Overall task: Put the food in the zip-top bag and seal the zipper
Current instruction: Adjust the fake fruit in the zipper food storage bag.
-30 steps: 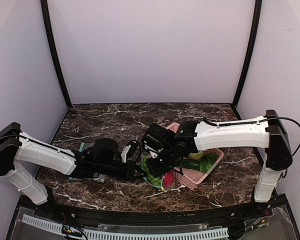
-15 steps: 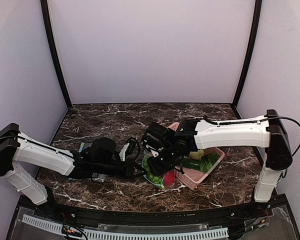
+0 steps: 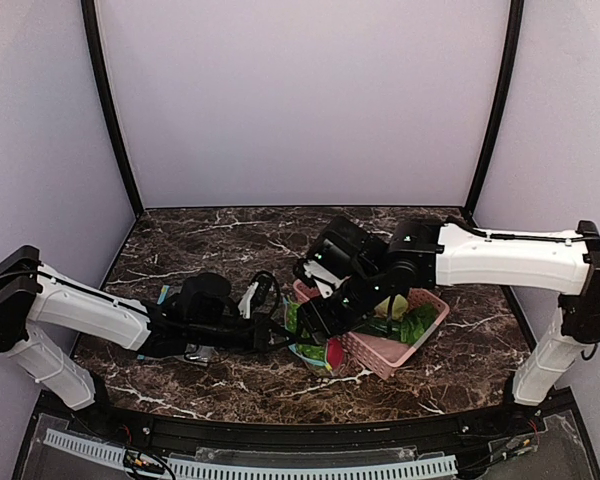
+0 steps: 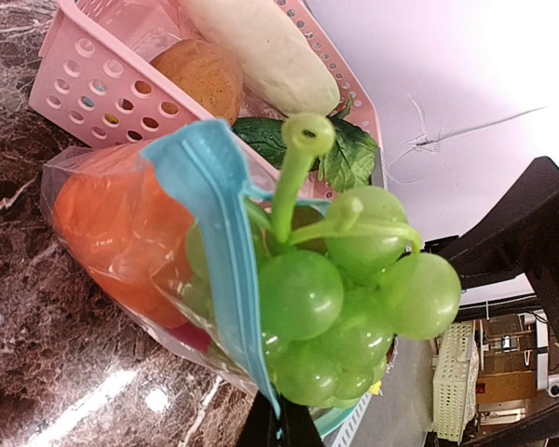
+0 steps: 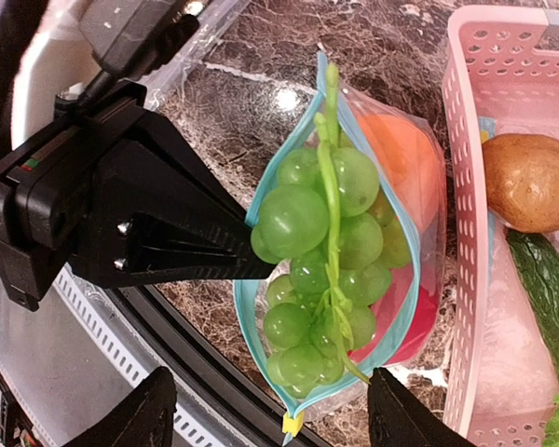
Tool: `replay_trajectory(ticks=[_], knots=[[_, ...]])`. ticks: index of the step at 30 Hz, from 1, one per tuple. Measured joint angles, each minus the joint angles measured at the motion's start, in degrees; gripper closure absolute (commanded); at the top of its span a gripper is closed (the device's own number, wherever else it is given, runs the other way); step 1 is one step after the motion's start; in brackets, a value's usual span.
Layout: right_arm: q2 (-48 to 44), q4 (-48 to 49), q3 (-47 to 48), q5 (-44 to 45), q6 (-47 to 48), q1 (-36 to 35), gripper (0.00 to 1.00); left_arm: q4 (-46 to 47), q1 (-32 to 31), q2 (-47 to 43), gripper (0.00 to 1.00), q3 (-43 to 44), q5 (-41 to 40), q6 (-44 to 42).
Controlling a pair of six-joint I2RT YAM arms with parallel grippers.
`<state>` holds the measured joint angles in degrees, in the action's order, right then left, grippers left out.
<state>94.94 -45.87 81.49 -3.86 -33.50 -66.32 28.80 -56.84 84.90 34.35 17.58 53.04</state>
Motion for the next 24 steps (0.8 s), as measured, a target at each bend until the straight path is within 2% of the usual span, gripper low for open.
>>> replay_trajectory(ticks=[3, 9, 18, 24], knots=[[-0.24, 0.85, -0.26, -0.22, -0.24, 0.0, 0.33, 0.2, 0.04, 0.15, 0.99, 0.0, 0.11, 0.13], [-0.94, 3.23, -0.85, 1.4, -1.14, 0.09, 0.54, 0.28, 0.04, 0.17, 0.99, 0.0, 0.28, 0.13], [-0.39, 6.95, -0.72, 6.45, -0.85, 0.39, 0.62, 0.28, 0.04, 0.17, 0.99, 0.0, 0.55, 0.13], [1.75, 9.88, -0.72, 8.07, -0.81, 0.55, 0.79, 0.26, 0.04, 0.17, 0.99, 0.07, 0.61, 0.11]])
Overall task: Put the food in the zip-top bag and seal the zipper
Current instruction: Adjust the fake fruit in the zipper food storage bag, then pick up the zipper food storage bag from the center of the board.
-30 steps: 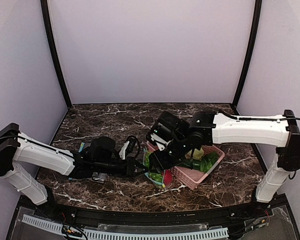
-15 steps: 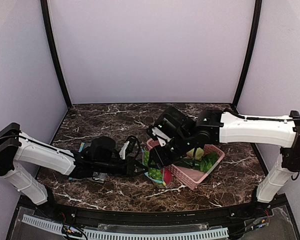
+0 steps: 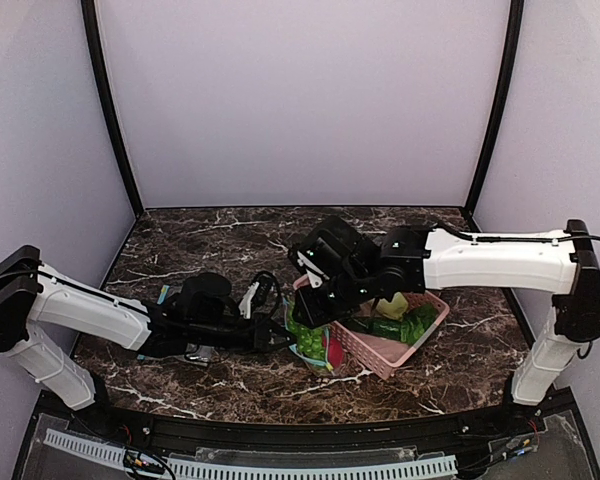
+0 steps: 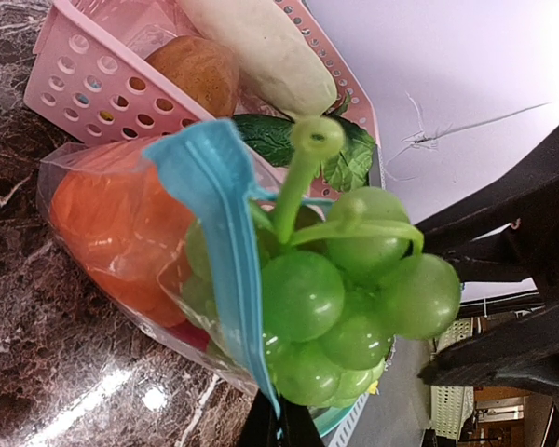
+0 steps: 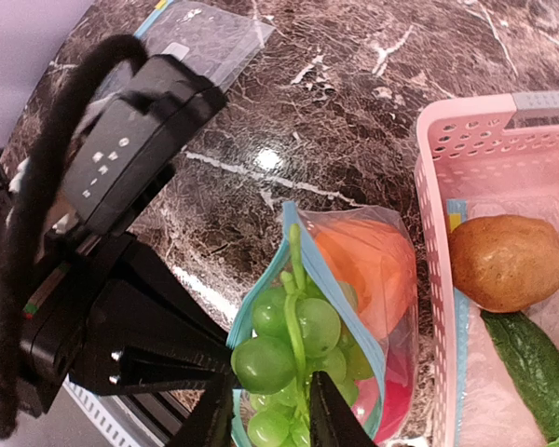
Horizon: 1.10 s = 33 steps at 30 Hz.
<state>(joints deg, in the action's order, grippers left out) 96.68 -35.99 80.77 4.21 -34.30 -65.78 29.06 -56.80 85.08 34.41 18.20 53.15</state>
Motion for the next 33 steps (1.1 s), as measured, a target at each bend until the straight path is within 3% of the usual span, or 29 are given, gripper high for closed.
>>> replay_trajectory(ticks=[7, 16, 33], knots=[[1.46, 1.95, -1.51, 0.33, -1.05, 0.2, 1.0, -0.09, 0.0, 0.48, 0.99, 0.37, -0.02, -0.04], [2.03, 3.39, -5.92, -0.13, -2.73, 0.2, 1.0, -0.44, 0.0, 0.96, 0.99, 0.37, 0.09, -0.44], [5.88, 5.75, -6.01, 1.9, -5.9, 0.2, 1.0, -5.03, 0.0, -0.04, 0.99, 0.76, -1.36, -2.58]])
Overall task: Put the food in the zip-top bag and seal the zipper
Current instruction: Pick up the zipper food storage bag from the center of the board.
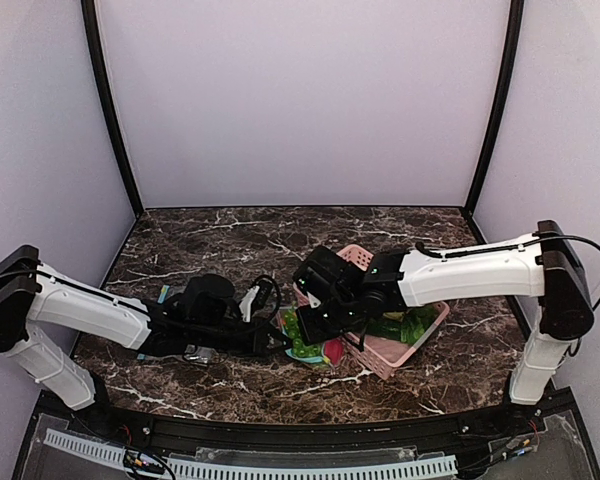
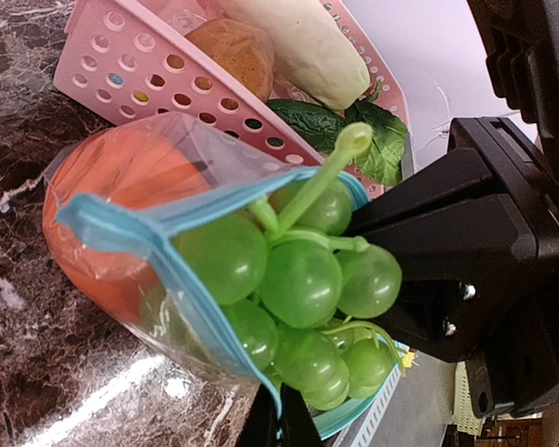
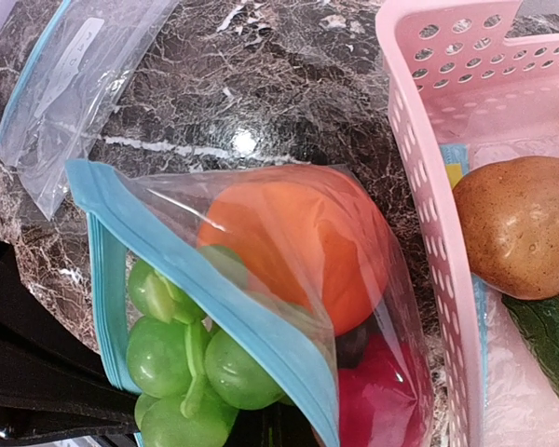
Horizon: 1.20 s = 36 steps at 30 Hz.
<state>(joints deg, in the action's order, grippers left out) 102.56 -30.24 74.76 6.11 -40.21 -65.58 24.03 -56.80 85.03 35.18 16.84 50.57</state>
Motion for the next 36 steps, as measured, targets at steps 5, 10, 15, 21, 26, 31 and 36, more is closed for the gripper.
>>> replay_trajectory(ticks=[5, 10, 15, 21, 26, 31, 36], knots=[[-0.04, -0.72, 0.59, 0.35, 0.22, 0.0, 0.87, -0.98, 0.0, -0.96, 0.99, 0.0, -1.09, 0.07], [-1.68, -3.37, 0.87, -0.98, 2.23, 0.09, 0.64, -0.94, 0.0, -1.36, 0.99, -0.02, -1.33, 0.81], [-5.86, -5.05, 1.03, -3.76, 3.61, 0.04, 0.57, -0.48, 0.0, -1.38, 0.99, -0.02, -1.33, 1.09], [-10.49, -5.81, 1.09, -4.79, 3.61, -0.04, 0.53, -0.44, 0.0, -1.38, 0.99, -0.02, -1.31, 1.11], [-11.02, -6.1, 0.92, -3.8, 3.17, 0.55, 0.55, -0.48, 0.0, -1.38, 0.99, -0.02, -1.31, 1.09], [-10.34, -6.64, 0.2, -1.99, 2.71, 2.23, 0.61, -0.5, 0.0, -1.38, 0.99, -0.02, -1.31, 1.09], [-7.08, -6.73, 0.37, -0.39, 3.15, 3.21, 0.66, -0.55, 0.0, -1.38, 0.99, 0.02, -1.31, 1.09]])
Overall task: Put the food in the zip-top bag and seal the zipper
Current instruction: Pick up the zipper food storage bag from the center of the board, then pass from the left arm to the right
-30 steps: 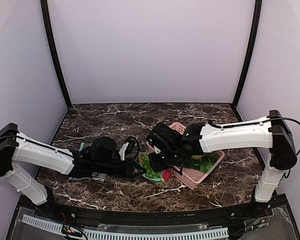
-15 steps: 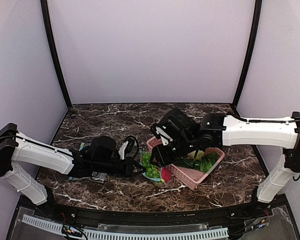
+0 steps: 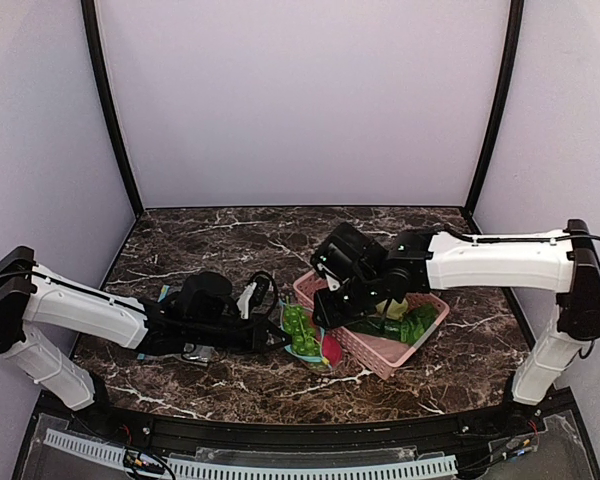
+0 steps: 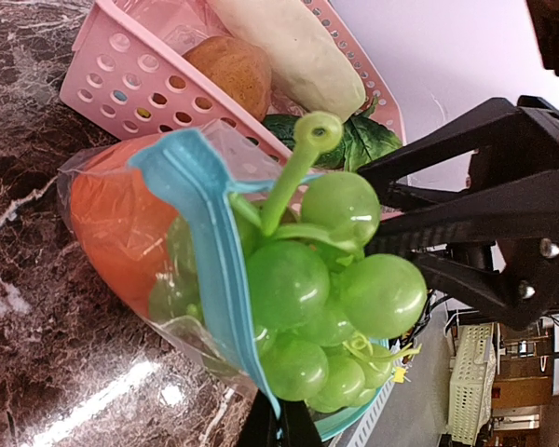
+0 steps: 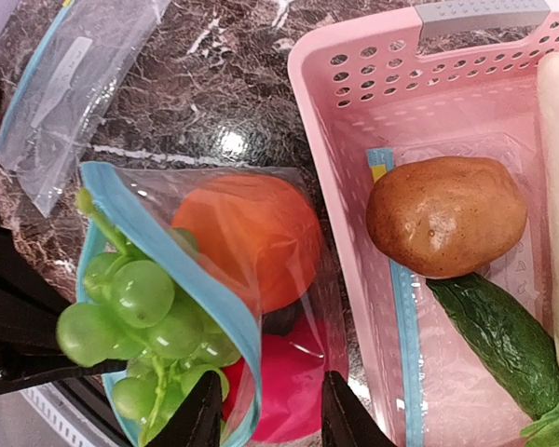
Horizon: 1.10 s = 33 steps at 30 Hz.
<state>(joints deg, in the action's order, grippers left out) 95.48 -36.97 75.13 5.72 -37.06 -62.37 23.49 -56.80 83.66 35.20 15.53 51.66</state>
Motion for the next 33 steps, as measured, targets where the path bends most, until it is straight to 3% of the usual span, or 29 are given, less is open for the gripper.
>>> replay_trajectory(ticks=[3, 6, 13, 21, 26, 30, 33], knots=[[2.58, 0.0, 0.48, 0.55, 0.35, 0.26, 0.73, -0.02, 0.0, 0.0, 0.99, 0.02, 0.02, 0.0], [4.44, -0.17, 0.94, 0.76, 0.85, 0.31, 1.0, -0.04, 0.0, 0.0, 0.99, 0.02, 0.0, 0.0], [4.7, -3.13, 5.9, -0.07, 1.4, -0.11, 1.0, -4.76, 0.0, -2.12, 0.99, 1.86, -1.22, -0.02], [-2.97, -5.16, 8.76, -0.26, 1.22, -1.31, 1.0, -14.95, 0.5, -13.0, 0.99, 6.75, -6.05, -0.72], [-0.79, -4.94, 8.79, -1.79, 0.74, -1.79, 1.0, -20.52, 0.7, -12.0, 0.99, 9.25, -6.16, -1.97], [0.2, -2.25, 7.43, -3.34, 0.0, -1.9, 1.0, -24.26, 0.7, -10.16, 0.91, 10.08, -6.43, -3.02], [0.22, 1.38, 5.16, -5.73, -0.98, -1.9, 1.0, -24.39, 0.7, -10.45, 0.77, 9.29, -6.67, -3.17]])
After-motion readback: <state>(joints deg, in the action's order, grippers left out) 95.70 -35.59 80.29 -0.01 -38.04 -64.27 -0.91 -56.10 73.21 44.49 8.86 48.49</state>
